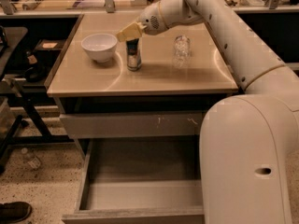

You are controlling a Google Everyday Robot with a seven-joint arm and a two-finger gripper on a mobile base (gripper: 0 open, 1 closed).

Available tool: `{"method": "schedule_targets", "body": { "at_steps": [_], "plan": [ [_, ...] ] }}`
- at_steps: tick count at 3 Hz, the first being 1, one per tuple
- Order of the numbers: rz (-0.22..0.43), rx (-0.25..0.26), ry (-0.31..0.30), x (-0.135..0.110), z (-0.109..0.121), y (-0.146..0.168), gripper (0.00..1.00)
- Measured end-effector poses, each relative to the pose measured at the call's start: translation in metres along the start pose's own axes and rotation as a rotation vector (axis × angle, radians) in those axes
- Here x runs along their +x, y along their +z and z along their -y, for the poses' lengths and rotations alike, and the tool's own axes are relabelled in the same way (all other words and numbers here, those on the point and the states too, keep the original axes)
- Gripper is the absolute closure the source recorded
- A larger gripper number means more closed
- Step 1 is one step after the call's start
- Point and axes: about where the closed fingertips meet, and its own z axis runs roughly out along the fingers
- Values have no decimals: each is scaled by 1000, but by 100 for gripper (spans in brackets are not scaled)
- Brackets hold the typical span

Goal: Pick redbull can from middle drawer and place on counter

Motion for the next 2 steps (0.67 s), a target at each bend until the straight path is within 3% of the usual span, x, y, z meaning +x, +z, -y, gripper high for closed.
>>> {"method": "schedule_targets", "body": {
  "at_steps": [2],
  "plan": [
    [0, 0, 0, 0, 0, 0, 36]
  ]
}}
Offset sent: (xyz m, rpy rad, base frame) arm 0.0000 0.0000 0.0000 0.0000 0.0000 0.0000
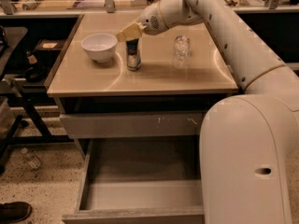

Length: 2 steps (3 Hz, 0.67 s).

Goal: Pick redbull can from middle drawer and place on counter

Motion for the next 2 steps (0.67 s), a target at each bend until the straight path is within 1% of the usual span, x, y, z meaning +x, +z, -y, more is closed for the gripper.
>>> {"method": "schedule_targets", "body": {
  "at_steps": [1, 2],
  "plan": [
    [0, 0, 0, 0, 0, 0, 12],
    [0, 0, 0, 0, 0, 0, 0]
  ]
}}
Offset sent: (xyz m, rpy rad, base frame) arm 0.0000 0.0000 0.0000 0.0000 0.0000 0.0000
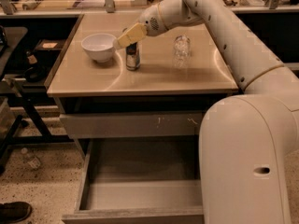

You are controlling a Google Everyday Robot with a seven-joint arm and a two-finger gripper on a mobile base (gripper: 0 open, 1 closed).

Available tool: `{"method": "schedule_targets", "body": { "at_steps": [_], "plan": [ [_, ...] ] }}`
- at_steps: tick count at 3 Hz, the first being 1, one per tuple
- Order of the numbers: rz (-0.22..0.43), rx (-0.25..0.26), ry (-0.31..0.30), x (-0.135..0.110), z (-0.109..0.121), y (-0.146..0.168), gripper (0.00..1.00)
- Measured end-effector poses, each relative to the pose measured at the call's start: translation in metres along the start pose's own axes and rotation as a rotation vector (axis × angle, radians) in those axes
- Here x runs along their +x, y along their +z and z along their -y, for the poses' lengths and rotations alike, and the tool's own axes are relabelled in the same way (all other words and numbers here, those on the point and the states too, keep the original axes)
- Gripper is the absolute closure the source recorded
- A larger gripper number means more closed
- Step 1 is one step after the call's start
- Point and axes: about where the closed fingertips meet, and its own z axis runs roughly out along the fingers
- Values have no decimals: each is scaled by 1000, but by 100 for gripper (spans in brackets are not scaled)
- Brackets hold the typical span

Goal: Pick redbull can from middle drawer and place on counter

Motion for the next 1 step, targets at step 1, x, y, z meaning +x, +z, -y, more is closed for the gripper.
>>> {"method": "schedule_targets", "body": {
  "at_steps": [1],
  "plan": [
    [0, 0, 0, 0, 0, 0, 0]
  ]
}}
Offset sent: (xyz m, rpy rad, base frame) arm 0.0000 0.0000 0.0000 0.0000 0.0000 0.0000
